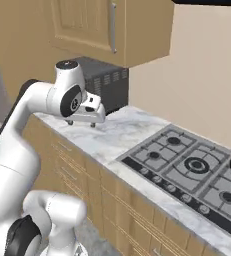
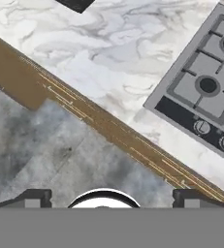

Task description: Retrieve the steak from the fridge and place it on the saucepan with marinade on the stove.

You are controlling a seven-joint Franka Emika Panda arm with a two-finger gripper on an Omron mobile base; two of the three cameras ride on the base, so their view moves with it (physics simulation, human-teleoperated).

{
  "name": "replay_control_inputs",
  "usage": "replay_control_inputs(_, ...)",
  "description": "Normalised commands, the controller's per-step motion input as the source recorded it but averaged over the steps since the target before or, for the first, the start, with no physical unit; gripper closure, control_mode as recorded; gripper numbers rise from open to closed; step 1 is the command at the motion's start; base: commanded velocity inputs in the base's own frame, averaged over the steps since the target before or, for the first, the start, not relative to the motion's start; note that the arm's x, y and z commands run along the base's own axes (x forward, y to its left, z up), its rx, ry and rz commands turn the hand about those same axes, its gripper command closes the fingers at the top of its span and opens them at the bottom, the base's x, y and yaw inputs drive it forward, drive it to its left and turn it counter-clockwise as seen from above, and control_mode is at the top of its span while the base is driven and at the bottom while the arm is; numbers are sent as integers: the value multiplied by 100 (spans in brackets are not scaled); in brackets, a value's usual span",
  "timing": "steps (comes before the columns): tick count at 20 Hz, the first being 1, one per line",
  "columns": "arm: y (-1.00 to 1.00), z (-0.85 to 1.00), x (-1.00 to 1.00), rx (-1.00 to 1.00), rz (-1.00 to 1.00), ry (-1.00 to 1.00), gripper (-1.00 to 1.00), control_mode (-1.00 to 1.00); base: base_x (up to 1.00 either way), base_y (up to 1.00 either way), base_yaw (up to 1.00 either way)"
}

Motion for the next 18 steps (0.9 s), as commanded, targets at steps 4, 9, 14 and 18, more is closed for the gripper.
replay_control_inputs(4,0,0,0,0,0,0,-100,100,-4,0,90)
replay_control_inputs(9,0,0,0,0,0,0,-100,100,17,34,68)
replay_control_inputs(14,0,0,0,0,0,0,-100,100,50,61,57)
replay_control_inputs(18,0,0,0,0,0,0,-100,100,81,67,46)
